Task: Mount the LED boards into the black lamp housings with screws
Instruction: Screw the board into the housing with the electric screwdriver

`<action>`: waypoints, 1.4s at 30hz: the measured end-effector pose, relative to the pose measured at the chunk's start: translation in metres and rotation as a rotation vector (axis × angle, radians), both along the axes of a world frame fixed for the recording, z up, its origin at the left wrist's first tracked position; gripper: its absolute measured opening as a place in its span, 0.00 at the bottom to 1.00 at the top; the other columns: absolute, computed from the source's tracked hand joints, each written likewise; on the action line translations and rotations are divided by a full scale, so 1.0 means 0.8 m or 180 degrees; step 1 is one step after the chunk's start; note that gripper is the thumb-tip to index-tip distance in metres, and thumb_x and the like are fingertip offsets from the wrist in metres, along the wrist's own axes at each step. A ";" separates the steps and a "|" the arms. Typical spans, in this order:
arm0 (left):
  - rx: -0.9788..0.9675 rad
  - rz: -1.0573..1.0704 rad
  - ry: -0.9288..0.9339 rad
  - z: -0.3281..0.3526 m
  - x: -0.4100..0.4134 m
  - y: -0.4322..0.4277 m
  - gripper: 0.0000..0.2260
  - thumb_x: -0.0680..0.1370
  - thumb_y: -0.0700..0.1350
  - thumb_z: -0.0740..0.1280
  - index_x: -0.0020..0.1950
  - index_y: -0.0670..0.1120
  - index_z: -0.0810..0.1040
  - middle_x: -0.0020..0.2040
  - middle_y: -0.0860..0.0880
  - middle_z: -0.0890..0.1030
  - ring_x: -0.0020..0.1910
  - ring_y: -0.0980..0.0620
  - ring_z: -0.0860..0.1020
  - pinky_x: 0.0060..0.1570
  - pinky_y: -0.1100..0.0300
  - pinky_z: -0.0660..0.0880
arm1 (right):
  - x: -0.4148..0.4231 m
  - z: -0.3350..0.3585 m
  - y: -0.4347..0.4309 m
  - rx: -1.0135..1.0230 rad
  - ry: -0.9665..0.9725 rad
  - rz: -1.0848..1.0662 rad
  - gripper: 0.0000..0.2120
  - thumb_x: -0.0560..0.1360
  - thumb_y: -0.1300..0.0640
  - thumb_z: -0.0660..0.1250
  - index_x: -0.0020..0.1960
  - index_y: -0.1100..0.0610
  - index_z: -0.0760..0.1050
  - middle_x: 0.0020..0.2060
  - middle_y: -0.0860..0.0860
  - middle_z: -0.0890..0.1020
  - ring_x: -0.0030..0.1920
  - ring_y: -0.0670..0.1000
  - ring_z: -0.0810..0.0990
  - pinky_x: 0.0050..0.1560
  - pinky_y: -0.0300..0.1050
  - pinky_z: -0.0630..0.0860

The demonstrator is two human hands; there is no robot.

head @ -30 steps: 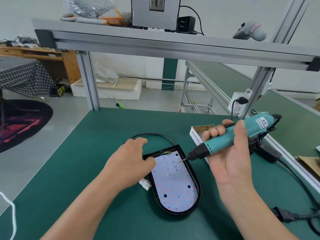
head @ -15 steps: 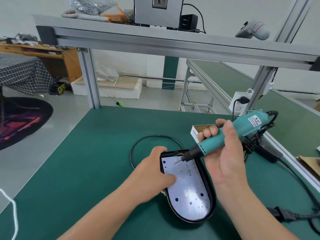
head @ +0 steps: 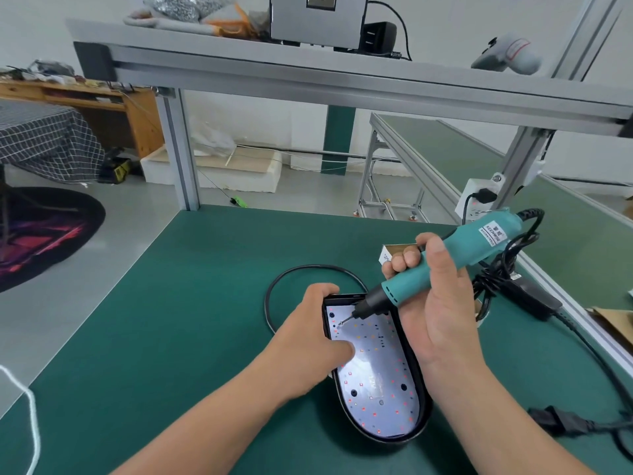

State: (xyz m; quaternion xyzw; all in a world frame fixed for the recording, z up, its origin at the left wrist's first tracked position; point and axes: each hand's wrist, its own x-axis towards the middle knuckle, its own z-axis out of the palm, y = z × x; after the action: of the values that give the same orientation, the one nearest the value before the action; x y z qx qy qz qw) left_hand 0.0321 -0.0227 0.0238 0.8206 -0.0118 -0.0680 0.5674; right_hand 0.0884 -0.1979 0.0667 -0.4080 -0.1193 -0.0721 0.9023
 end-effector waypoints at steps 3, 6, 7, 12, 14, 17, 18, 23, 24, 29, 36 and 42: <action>0.0024 0.0035 -0.0026 0.000 0.000 -0.001 0.30 0.69 0.47 0.72 0.63 0.72 0.64 0.47 0.61 0.83 0.45 0.53 0.83 0.46 0.51 0.82 | -0.001 0.002 0.002 0.0001 -0.0013 0.0001 0.08 0.79 0.53 0.72 0.52 0.56 0.75 0.37 0.51 0.75 0.38 0.51 0.76 0.49 0.48 0.80; 0.0045 0.0036 -0.0044 0.002 0.000 -0.002 0.30 0.68 0.48 0.71 0.61 0.74 0.64 0.47 0.62 0.82 0.42 0.54 0.82 0.42 0.52 0.81 | -0.003 0.002 0.004 -0.0034 -0.0065 0.0006 0.06 0.80 0.53 0.71 0.51 0.56 0.77 0.37 0.52 0.75 0.39 0.52 0.76 0.50 0.49 0.80; 0.0036 0.0041 -0.0046 0.002 0.000 -0.003 0.30 0.68 0.48 0.71 0.60 0.74 0.64 0.47 0.61 0.82 0.40 0.54 0.81 0.40 0.53 0.81 | -0.004 0.001 0.004 -0.0060 -0.0085 0.0000 0.06 0.80 0.53 0.71 0.51 0.55 0.77 0.37 0.52 0.75 0.39 0.52 0.77 0.50 0.49 0.80; 0.0004 0.0069 -0.0078 0.004 0.000 -0.004 0.29 0.68 0.47 0.71 0.58 0.75 0.64 0.46 0.58 0.81 0.35 0.58 0.77 0.35 0.58 0.76 | -0.004 0.000 0.005 -0.0192 -0.0187 0.0007 0.04 0.82 0.54 0.68 0.52 0.55 0.77 0.38 0.52 0.75 0.39 0.52 0.77 0.52 0.49 0.79; -0.0001 0.0061 -0.0084 0.006 -0.001 -0.004 0.29 0.69 0.46 0.71 0.59 0.74 0.64 0.45 0.59 0.81 0.34 0.58 0.77 0.34 0.60 0.75 | -0.006 0.000 0.005 -0.0276 -0.0279 0.0040 0.04 0.82 0.55 0.67 0.53 0.55 0.77 0.37 0.52 0.75 0.40 0.53 0.76 0.52 0.50 0.79; 0.0002 0.0044 -0.0130 0.007 -0.001 -0.003 0.28 0.70 0.45 0.71 0.57 0.74 0.64 0.45 0.58 0.81 0.34 0.59 0.76 0.33 0.60 0.74 | -0.009 0.002 0.007 -0.0448 -0.0477 0.0159 0.04 0.83 0.55 0.67 0.55 0.56 0.76 0.37 0.53 0.74 0.40 0.54 0.75 0.52 0.51 0.78; 0.0007 0.0045 -0.0140 0.006 -0.001 -0.003 0.28 0.70 0.45 0.71 0.57 0.73 0.65 0.45 0.57 0.81 0.34 0.58 0.75 0.33 0.60 0.73 | -0.010 0.004 0.009 -0.0514 -0.0540 0.0206 0.06 0.82 0.55 0.68 0.56 0.56 0.76 0.37 0.53 0.74 0.40 0.55 0.75 0.52 0.52 0.77; 0.0068 0.0080 -0.0092 0.004 0.000 -0.001 0.25 0.71 0.44 0.71 0.58 0.69 0.68 0.39 0.58 0.78 0.33 0.58 0.73 0.33 0.61 0.71 | -0.014 0.007 0.018 -0.0772 -0.0683 0.0437 0.20 0.74 0.45 0.80 0.53 0.56 0.74 0.37 0.52 0.72 0.39 0.55 0.73 0.50 0.51 0.76; 0.0083 0.0083 -0.0074 0.004 0.000 -0.001 0.25 0.71 0.44 0.71 0.59 0.68 0.68 0.40 0.57 0.78 0.33 0.58 0.73 0.33 0.61 0.71 | -0.014 0.007 0.018 -0.0784 -0.0684 0.0479 0.22 0.72 0.43 0.80 0.52 0.55 0.74 0.37 0.52 0.71 0.39 0.55 0.72 0.50 0.51 0.76; 0.0115 0.0078 -0.0019 0.005 0.000 0.000 0.26 0.71 0.44 0.72 0.63 0.65 0.69 0.45 0.50 0.81 0.33 0.58 0.73 0.33 0.62 0.71 | -0.011 0.005 0.015 -0.0857 -0.0732 0.0777 0.21 0.73 0.43 0.80 0.52 0.55 0.75 0.37 0.51 0.74 0.39 0.54 0.73 0.53 0.52 0.77; 0.0045 0.0060 -0.0003 0.006 0.000 -0.002 0.29 0.71 0.45 0.72 0.66 0.65 0.67 0.50 0.48 0.82 0.36 0.57 0.75 0.37 0.58 0.73 | -0.008 -0.001 0.000 -0.0686 -0.0646 0.0642 0.21 0.79 0.44 0.74 0.62 0.57 0.76 0.41 0.54 0.79 0.45 0.56 0.78 0.58 0.56 0.77; 0.0040 0.0023 0.0030 0.008 -0.002 -0.002 0.34 0.72 0.45 0.72 0.73 0.64 0.64 0.50 0.52 0.82 0.34 0.59 0.76 0.35 0.61 0.74 | -0.012 -0.001 -0.007 -0.0621 -0.0666 0.0635 0.21 0.79 0.45 0.75 0.63 0.58 0.76 0.43 0.56 0.80 0.47 0.57 0.80 0.58 0.55 0.77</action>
State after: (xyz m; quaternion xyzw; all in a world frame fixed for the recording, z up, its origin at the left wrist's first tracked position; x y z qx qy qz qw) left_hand 0.0304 -0.0240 0.0300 0.8238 -0.0058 -0.0700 0.5625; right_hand 0.0789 -0.2035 0.0655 -0.4700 -0.2589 -0.0124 0.8438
